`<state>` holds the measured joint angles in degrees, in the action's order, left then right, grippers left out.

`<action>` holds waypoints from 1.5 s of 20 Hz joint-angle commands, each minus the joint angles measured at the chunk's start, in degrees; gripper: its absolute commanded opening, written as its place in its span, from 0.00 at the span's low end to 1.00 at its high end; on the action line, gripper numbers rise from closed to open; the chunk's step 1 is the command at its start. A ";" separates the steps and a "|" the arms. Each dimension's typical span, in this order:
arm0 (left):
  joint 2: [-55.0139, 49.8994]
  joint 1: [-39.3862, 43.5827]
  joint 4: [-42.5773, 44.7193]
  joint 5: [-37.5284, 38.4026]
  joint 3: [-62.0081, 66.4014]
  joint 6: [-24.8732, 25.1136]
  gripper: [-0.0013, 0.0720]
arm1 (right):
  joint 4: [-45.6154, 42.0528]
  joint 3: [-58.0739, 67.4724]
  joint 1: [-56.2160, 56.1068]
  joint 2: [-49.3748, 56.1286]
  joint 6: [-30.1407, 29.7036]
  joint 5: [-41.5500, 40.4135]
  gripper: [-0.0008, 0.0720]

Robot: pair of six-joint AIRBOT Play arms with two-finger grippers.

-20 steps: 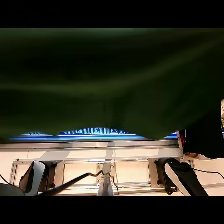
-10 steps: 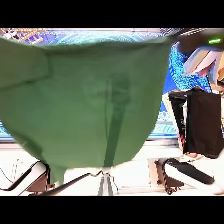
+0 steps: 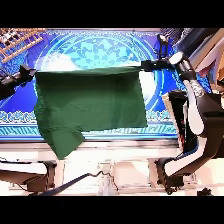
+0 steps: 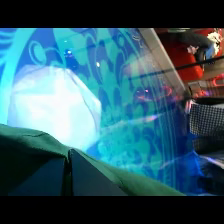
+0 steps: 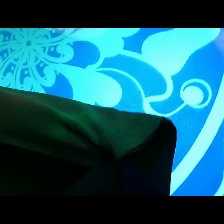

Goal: Fold the clothes and pants, and hang the long-sleeved shirts on hangers.

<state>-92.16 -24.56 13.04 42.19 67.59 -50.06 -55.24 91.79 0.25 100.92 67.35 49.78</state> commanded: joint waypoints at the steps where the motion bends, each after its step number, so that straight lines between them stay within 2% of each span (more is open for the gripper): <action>1: -4.22 -0.66 0.42 4.87 5.09 -0.39 0.02 | 0.76 0.96 0.26 2.86 0.11 3.19 0.03; 3: -3.87 -3.58 6.69 14.05 6.05 -4.26 0.02 | -0.79 2.51 0.83 2.86 0.74 11.43 0.03; 5: -3.82 -7.15 16.79 23.06 6.05 -10.75 0.02 | -3.74 2.97 1.20 2.82 2.97 18.99 0.03; 8: -3.82 -10.21 31.93 32.26 6.01 -16.68 0.02 | -10.71 2.60 0.48 2.89 5.09 27.30 0.03; 10: -3.82 -10.43 36.35 35.04 5.95 -16.85 0.02 | -11.43 2.29 -0.02 2.93 5.31 27.63 0.03; 15: -3.89 -8.87 38.12 34.95 5.95 -16.85 0.05 | -11.50 1.70 -1.49 3.54 5.40 27.41 0.04; 16: -3.89 -8.63 38.42 34.75 5.95 -16.85 0.36 | -11.10 1.73 -1.79 3.54 5.44 27.36 0.20; 17: -3.87 -8.66 38.45 34.99 5.95 -16.87 0.82 | -10.97 1.73 -1.79 3.34 5.44 27.61 0.54; 18: -3.80 -9.20 38.47 36.24 5.95 -18.10 0.94 | -11.37 1.75 -1.42 3.13 5.57 29.22 0.63; 19: -3.63 -10.14 39.56 38.40 5.95 -20.72 0.87 | -11.69 1.73 -0.39 2.99 5.90 31.87 0.61; 20: -3.23 -11.13 42.49 40.76 5.90 -22.43 0.74 | -11.50 1.31 1.44 2.82 6.82 35.34 0.61; 22: -0.02 -13.16 50.88 41.64 2.69 -25.00 0.74 | -10.03 -4.28 6.16 0.31 6.67 38.84 0.59; 23: 3.34 -14.34 52.72 40.22 -1.88 -24.33 0.74 | -8.96 -9.44 8.57 -2.10 5.95 38.53 0.59; 27: 19.54 -17.22 52.48 32.59 -26.34 -16.68 0.76 | -1.33 -35.43 16.35 -14.38 -3.82 33.53 0.59; 30: 27.41 -17.25 52.30 29.09 -37.13 -15.34 0.76 | -0.22 -45.68 17.99 -17.57 -8.31 30.97 0.59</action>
<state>-72.40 -41.10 64.27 75.40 41.28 -67.90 -58.37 57.08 15.57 87.39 64.66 82.87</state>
